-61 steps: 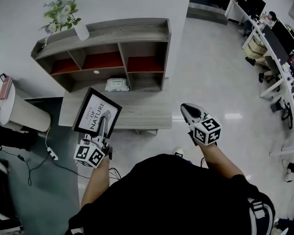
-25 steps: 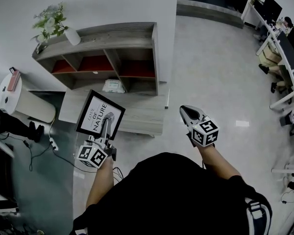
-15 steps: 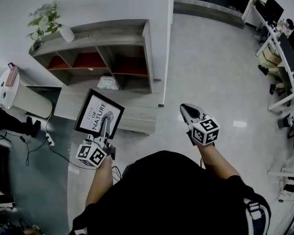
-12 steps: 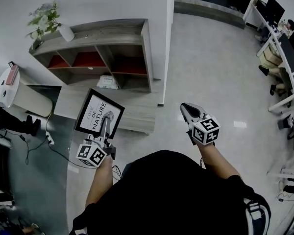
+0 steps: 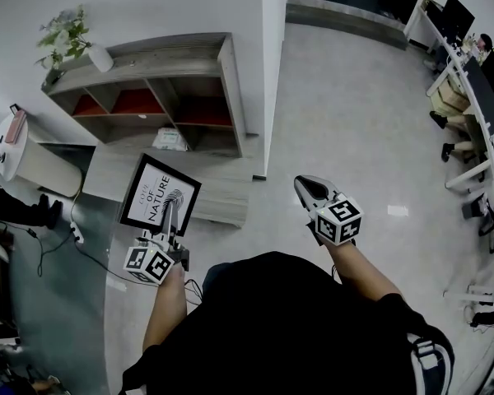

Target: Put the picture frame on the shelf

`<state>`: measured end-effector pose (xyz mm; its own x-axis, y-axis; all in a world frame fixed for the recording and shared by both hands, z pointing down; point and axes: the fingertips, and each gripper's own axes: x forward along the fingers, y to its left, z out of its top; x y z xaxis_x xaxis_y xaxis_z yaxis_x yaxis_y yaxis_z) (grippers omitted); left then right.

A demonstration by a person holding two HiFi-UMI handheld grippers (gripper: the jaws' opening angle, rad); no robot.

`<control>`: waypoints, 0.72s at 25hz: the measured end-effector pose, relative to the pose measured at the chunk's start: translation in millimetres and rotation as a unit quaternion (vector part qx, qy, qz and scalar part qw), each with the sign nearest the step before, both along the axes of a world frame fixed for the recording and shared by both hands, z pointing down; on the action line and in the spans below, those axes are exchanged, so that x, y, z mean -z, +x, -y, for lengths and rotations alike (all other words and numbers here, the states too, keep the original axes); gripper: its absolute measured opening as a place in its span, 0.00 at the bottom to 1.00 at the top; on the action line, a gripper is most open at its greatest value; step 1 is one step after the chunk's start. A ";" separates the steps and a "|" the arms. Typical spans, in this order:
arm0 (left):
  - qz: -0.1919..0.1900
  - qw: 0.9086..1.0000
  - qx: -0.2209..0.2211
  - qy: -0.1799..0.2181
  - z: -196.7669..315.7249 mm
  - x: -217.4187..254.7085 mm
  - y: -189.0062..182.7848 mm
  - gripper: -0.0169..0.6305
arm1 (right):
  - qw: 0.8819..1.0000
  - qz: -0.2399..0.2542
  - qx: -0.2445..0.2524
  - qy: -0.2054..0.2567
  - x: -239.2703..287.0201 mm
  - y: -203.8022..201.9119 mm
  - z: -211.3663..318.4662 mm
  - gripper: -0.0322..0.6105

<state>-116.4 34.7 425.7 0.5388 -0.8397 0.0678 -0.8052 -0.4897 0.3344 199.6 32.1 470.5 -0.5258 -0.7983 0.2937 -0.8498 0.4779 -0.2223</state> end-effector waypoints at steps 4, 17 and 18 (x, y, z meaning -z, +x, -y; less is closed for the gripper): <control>0.006 1.000 -0.003 -0.004 -0.9 -4.2 8.3 0.07 | 1.000 0.003 0.003 0.000 -2.0 5.9 -2.8 0.07; -0.002 1.000 0.000 -0.010 16.0 -9.5 16.2 0.07 | 1.000 -0.004 0.009 -0.009 -8.6 11.1 -5.2 0.07; -0.001 1.000 -0.001 -0.010 18.1 -10.1 17.6 0.07 | 1.000 -0.005 0.009 -0.008 -8.4 11.1 -4.1 0.07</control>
<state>-98.8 16.6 435.8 0.5415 -0.8366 0.0832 -0.8029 -0.4853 0.3462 210.7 36.2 478.8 -0.5370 -0.7839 0.3118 -0.8433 0.4893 -0.2224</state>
